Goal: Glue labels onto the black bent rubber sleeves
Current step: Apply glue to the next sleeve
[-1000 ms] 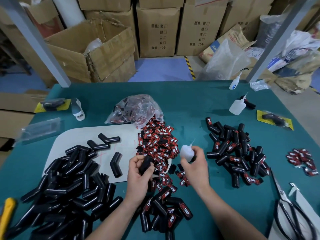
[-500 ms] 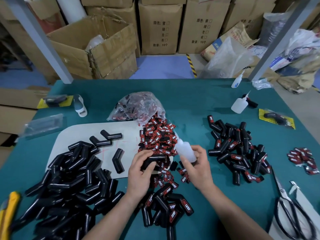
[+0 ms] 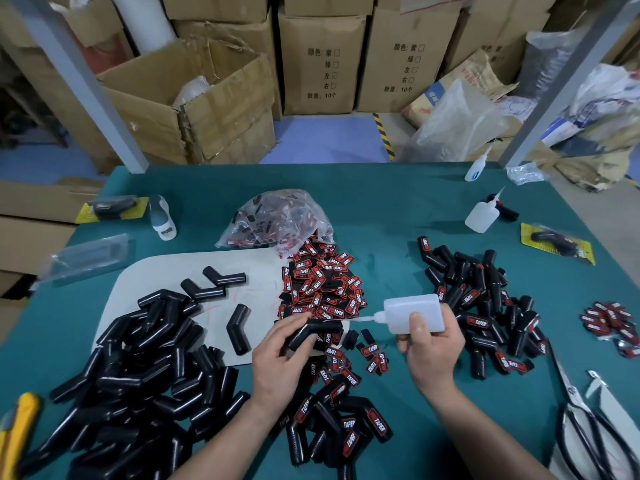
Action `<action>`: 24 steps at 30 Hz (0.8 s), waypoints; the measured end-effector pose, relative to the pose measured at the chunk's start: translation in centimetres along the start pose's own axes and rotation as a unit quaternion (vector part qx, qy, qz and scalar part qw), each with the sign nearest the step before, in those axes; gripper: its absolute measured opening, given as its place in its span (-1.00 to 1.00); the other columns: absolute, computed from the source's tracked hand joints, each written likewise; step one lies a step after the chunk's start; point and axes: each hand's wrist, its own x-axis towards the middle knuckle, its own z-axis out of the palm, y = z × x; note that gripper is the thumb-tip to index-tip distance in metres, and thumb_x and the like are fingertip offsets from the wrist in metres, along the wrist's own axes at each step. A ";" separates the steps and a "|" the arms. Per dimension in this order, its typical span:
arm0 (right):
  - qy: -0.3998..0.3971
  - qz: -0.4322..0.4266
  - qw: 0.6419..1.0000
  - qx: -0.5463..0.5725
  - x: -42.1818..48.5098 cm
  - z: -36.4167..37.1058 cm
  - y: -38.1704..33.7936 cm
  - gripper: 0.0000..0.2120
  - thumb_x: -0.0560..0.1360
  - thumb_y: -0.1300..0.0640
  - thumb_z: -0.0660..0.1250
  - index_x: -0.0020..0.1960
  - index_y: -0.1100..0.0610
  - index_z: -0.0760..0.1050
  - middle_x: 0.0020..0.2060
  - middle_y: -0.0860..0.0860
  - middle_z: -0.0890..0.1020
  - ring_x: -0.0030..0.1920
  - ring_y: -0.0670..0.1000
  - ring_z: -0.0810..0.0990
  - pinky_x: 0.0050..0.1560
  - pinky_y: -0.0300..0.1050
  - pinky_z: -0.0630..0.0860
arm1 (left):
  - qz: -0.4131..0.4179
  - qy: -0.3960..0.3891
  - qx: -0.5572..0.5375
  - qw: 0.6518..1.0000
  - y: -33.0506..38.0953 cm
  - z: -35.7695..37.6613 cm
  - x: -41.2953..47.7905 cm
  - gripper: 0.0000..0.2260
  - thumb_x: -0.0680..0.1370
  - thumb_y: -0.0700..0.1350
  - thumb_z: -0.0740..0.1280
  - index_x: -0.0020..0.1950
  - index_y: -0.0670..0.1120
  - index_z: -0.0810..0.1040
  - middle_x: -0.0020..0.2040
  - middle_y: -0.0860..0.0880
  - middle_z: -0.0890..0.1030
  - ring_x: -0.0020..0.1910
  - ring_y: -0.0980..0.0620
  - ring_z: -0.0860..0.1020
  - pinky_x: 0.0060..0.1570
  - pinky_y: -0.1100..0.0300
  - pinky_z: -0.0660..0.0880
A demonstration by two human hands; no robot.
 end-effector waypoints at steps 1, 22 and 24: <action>0.010 -0.021 1.000 -0.013 -0.1 0.0 -0.1 -0.89 0.46 -0.05 0.38 -0.13 -0.03 0.52 -0.50 0.11 0.55 -0.65 0.01 0.45 -0.59 -0.21 0.38 | 0.009 -0.003 0.000 1.000 0.1 0.0 0.0 -0.58 0.46 -0.38 0.50 0.19 0.04 0.67 0.17 0.11 0.69 0.17 0.16 0.65 0.13 0.42 0.53; -0.008 -0.083 0.992 -0.096 -0.6 0.0 -0.4 -0.60 0.48 -0.31 0.37 -0.15 0.03 0.43 -0.50 0.14 0.50 -0.56 0.19 0.50 -0.62 0.13 0.42 | 0.056 -0.027 0.010 0.998 -0.9 -0.1 -0.1 -0.64 0.50 -0.15 0.51 0.28 0.08 0.66 0.20 0.10 0.69 0.19 0.00 0.67 0.29 0.16 0.54; -0.010 -0.090 0.991 -0.096 -0.6 0.0 -0.4 -0.59 0.48 -0.31 0.37 -0.15 0.03 0.43 -0.50 0.15 0.51 -0.55 0.19 0.51 -0.62 0.12 0.43 | 0.057 -0.027 0.006 0.998 -0.8 -0.2 0.0 -0.67 0.51 -0.11 0.50 0.27 0.05 0.65 0.20 0.10 0.69 0.19 0.00 0.67 0.28 0.15 0.54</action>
